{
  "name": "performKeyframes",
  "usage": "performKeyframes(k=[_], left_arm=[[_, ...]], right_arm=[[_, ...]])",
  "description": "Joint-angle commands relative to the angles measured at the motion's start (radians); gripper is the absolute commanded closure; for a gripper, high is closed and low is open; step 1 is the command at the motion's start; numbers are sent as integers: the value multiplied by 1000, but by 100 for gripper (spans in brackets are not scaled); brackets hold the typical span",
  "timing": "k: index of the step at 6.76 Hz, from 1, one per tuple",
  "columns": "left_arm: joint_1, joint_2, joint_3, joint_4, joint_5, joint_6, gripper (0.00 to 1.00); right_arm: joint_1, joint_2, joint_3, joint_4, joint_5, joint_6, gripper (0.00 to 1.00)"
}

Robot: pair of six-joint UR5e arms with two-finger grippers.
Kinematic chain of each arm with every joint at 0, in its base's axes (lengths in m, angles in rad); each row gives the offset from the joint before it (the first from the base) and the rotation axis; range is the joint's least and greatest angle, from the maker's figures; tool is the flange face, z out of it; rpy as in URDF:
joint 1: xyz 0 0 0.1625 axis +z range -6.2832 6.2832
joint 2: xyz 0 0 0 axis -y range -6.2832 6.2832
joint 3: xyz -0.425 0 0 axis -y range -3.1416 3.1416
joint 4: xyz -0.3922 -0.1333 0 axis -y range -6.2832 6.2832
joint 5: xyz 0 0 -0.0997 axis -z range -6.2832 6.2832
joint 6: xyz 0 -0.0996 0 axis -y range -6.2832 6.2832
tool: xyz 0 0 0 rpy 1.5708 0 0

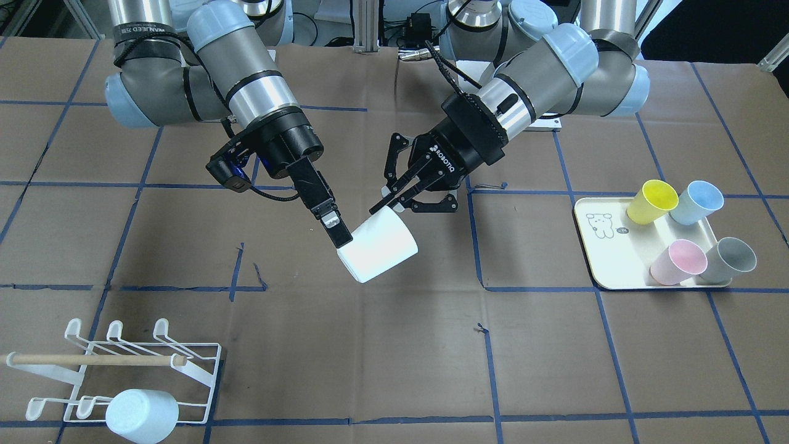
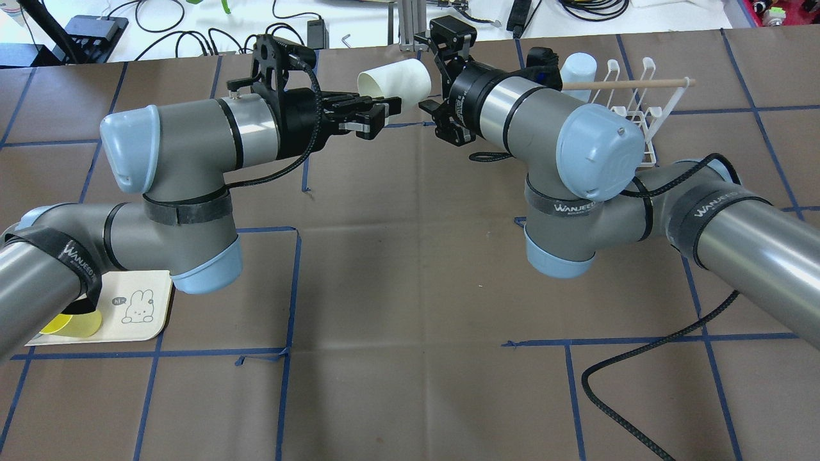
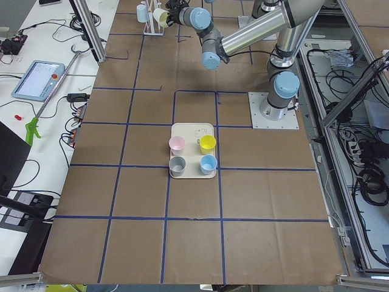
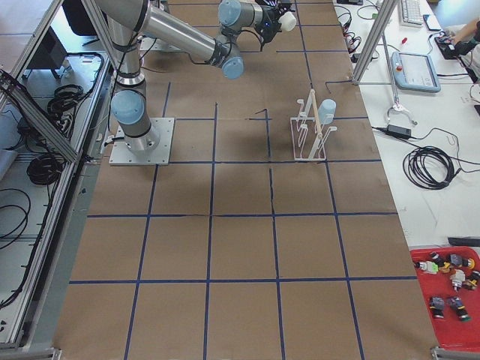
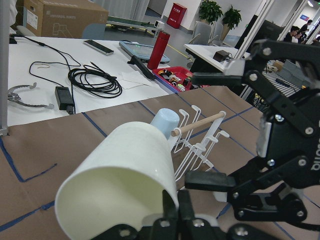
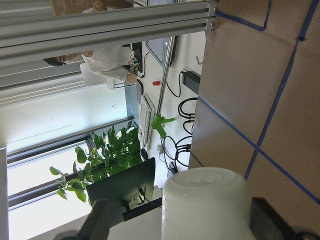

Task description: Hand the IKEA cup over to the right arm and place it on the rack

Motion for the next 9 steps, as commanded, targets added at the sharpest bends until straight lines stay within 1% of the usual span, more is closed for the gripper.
performKeyframes(k=[1, 4, 7, 9], left_arm=[[5, 0, 9, 1, 3, -9, 100], [3, 2, 7, 6, 3, -36, 100], [3, 2, 6, 6, 3, -38, 100], [3, 2, 7, 6, 3, -41, 100]], right_arm=[[6, 2, 10, 3, 2, -8, 0], [14, 7, 6, 3, 2, 1, 0], [46, 65, -54, 1, -1, 1, 0], [50, 78, -62, 1, -1, 0, 2]])
